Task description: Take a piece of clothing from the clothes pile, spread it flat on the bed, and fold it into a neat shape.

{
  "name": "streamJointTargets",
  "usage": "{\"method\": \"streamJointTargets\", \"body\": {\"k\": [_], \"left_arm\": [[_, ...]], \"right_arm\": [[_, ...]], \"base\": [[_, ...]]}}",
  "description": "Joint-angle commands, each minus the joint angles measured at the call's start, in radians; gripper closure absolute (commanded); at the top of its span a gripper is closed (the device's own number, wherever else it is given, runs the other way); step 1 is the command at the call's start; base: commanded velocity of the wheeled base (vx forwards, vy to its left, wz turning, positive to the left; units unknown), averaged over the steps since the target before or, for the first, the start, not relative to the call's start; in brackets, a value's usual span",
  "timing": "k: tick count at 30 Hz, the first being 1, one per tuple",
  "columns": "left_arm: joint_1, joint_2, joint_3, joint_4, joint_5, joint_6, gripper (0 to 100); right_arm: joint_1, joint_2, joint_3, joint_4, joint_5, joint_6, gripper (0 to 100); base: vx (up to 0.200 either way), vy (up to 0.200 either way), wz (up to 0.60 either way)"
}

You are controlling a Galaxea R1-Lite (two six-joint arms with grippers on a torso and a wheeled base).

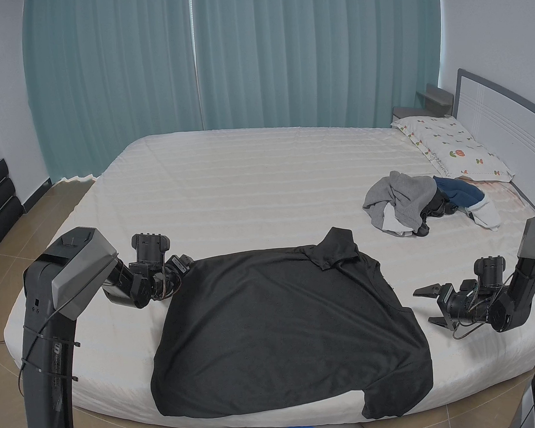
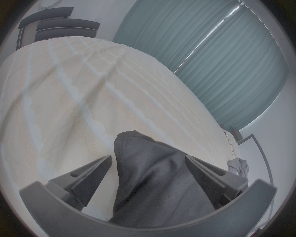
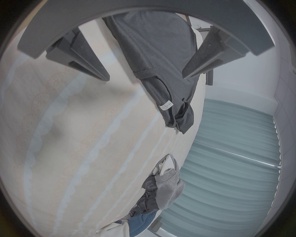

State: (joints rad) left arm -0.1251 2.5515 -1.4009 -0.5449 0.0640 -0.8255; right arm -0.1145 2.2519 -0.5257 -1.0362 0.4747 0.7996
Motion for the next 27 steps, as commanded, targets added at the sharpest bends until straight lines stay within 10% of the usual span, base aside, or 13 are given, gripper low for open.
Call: {"method": "streamJointTargets", "body": {"k": [1,13,14,27], "left_arm": [[-0.004,0.032,-0.007,-0.001,0.003,0.005,0],[0.015,0.041,-0.04,-0.05,0.011,-0.003,0],[0.015,0.041,-0.04,-0.05,0.011,-0.003,100],[0.027,0.073,-0.073,-0.204,0.094,0.0,100]], "right_arm": [[-0.001,0.0,0.001,-0.002,0.001,0.0,0],[-0.001,0.002,0.003,-0.002,0.001,0.0,0],[-0.001,0.002,0.003,-0.002,0.001,0.0,0],[-0.001,0.002,0.003,-0.002,0.001,-0.002,0]], "base": [[0.0,0.0,0.0],[0.0,0.0,0.0],[0.0,0.0,0.0],[0.0,0.0,0.0]]}}
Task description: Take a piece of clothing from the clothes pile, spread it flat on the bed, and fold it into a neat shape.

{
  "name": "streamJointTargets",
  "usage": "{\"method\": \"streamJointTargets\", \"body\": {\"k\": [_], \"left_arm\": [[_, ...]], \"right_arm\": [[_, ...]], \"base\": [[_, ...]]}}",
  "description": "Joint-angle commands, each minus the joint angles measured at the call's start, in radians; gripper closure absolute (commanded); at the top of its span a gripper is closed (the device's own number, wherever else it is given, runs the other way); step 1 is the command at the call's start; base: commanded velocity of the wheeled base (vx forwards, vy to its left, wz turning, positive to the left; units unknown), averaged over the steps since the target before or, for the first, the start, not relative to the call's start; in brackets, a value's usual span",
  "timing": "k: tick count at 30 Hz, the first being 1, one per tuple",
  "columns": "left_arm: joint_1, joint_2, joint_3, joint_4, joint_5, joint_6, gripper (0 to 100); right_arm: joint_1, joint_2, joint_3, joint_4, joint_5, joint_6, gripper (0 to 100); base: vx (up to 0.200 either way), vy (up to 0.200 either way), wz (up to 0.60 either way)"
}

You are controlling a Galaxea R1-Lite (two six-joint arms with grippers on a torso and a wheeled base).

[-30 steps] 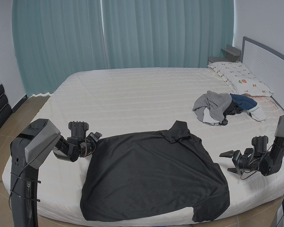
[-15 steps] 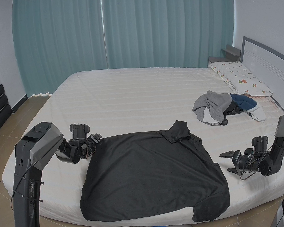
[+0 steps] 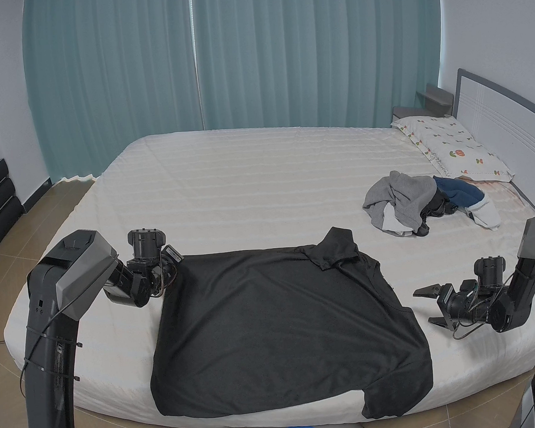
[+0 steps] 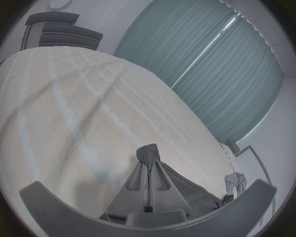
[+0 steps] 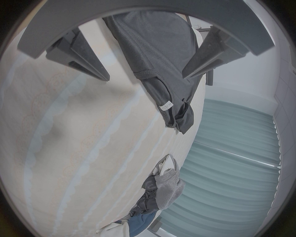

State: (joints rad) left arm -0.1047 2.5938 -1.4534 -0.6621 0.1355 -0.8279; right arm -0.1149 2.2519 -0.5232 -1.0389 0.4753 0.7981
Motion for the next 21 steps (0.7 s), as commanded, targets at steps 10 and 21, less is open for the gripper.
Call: {"method": "streamJointTargets", "body": {"k": [10,21], "left_arm": [[0.007,0.083,-0.061,-0.174,0.013,0.024,100],[0.016,0.108,-0.107,-0.174,0.013,0.024,0]], "right_arm": [[0.001,0.002,0.0,0.0,0.0,0.0,0],[0.001,0.002,0.0,0.0,0.0,0.0,0]], "base": [[0.0,0.0,0.0],[0.0,0.0,0.0]]}}
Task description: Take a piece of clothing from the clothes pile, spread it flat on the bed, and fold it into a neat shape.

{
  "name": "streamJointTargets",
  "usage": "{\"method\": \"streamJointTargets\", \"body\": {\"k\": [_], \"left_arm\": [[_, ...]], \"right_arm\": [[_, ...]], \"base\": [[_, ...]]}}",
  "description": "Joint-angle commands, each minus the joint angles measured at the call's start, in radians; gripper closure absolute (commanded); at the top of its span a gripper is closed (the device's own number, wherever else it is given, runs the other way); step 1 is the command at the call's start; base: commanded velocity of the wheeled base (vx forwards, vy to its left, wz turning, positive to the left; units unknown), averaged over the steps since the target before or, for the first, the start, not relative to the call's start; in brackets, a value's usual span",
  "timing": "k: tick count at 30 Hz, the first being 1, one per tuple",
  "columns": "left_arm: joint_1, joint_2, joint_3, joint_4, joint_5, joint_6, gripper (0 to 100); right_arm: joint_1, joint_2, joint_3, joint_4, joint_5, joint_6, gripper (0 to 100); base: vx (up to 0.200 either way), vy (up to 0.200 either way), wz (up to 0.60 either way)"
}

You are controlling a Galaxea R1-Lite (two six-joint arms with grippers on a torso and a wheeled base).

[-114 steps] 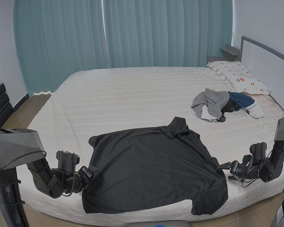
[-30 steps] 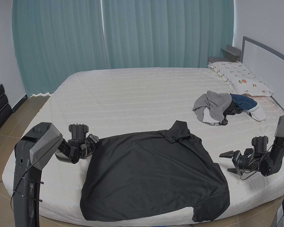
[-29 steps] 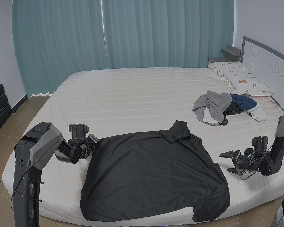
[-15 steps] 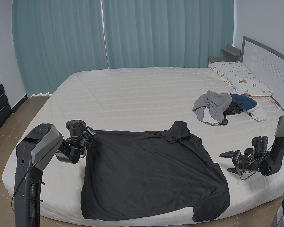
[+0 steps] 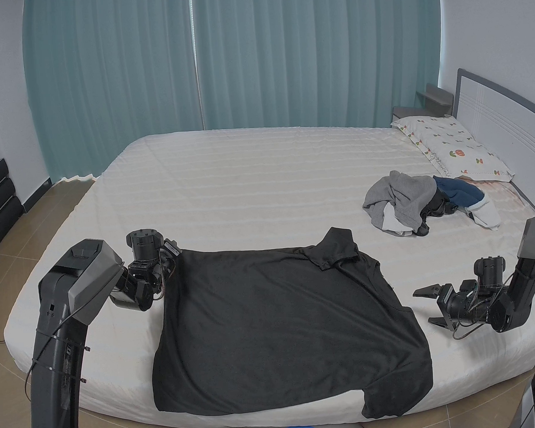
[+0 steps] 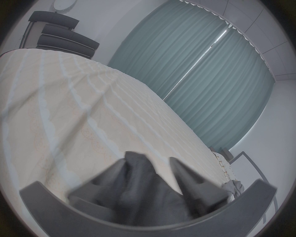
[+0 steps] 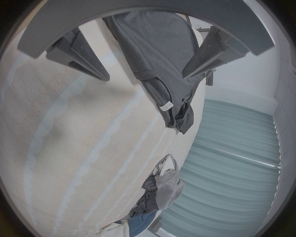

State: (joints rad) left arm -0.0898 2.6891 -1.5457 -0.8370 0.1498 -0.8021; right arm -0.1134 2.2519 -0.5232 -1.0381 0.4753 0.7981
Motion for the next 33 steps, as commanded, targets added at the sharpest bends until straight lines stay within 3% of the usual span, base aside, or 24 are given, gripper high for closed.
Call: {"method": "streamJointTargets", "body": {"k": [1,13,24,25,33], "left_arm": [[0.001,0.017,-0.017,-0.001,-0.001,-0.002,0],[0.028,0.063,-0.122,0.018,0.004,-0.04,0],[0.038,0.087,-0.194,0.139,-0.006,-0.057,0],[0.038,0.087,-0.194,0.141,-0.006,-0.057,100],[0.039,0.103,-0.231,0.13,0.014,-0.057,100]], "right_arm": [[0.0,0.002,0.0,0.0,0.0,0.0,0],[0.0,0.002,0.0,0.0,0.0,0.0,0],[0.0,0.002,0.0,0.0,0.0,0.0,0],[0.0,0.002,0.0,0.0,0.0,0.0,0],[0.0,0.002,0.0,0.0,0.002,0.001,0]], "base": [[0.0,0.0,0.0],[0.0,0.0,0.0],[0.0,0.0,0.0],[0.0,0.0,0.0],[0.0,0.0,0.0]]}}
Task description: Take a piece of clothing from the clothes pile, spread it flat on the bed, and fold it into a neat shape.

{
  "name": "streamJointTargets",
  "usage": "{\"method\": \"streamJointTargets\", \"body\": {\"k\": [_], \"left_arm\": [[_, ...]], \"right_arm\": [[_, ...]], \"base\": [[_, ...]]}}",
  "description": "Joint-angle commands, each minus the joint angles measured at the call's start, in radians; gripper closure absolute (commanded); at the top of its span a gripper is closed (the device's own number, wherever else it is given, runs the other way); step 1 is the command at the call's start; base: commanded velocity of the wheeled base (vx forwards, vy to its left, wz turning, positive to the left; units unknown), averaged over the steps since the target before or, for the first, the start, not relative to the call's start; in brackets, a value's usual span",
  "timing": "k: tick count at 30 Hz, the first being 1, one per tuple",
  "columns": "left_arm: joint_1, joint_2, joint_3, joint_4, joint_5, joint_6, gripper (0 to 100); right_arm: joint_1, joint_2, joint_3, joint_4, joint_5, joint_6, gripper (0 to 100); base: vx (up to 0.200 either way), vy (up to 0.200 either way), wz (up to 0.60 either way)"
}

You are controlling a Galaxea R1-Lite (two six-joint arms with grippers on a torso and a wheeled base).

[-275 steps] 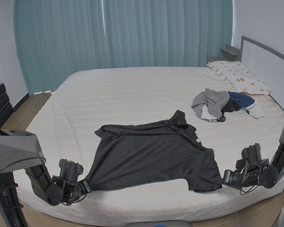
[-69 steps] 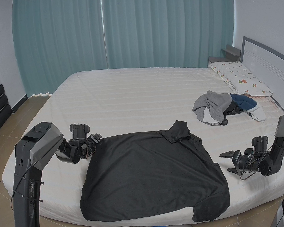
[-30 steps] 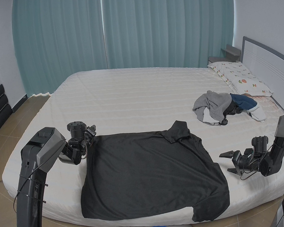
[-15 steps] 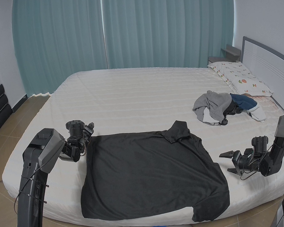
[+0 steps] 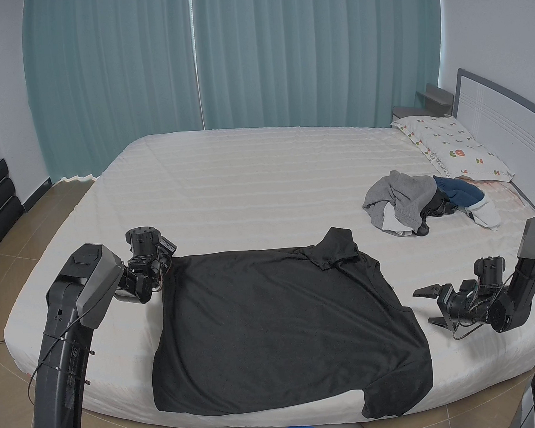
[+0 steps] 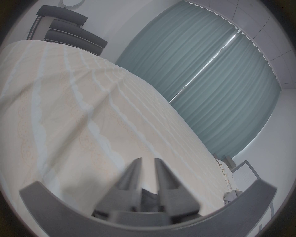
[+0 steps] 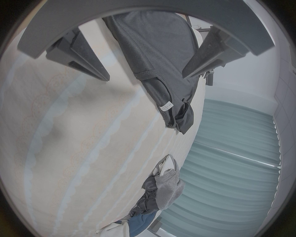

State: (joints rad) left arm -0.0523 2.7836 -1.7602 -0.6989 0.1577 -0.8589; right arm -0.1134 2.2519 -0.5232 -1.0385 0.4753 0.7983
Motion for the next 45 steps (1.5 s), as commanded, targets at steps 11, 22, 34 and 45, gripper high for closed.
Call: {"method": "streamJointTargets", "body": {"k": [11,22,34,45], "left_arm": [[0.009,0.016,-0.039,-0.125,0.046,-0.02,100],[0.009,-0.058,0.123,-0.111,-0.053,-0.035,0],[0.035,-0.05,0.091,0.021,-0.113,-0.061,0],[0.026,-0.047,0.085,0.064,-0.17,-0.066,100]], "right_arm": [[0.0,0.002,0.0,-0.002,0.002,-0.001,0],[0.0,0.002,0.0,-0.002,0.0,-0.001,0],[0.001,0.002,0.003,-0.002,0.0,-0.002,0],[0.001,0.002,0.005,-0.002,0.0,-0.002,0]], "base": [[0.0,0.0,0.0],[0.0,0.0,0.0],[0.0,0.0,0.0],[0.0,0.0,0.0]]}}
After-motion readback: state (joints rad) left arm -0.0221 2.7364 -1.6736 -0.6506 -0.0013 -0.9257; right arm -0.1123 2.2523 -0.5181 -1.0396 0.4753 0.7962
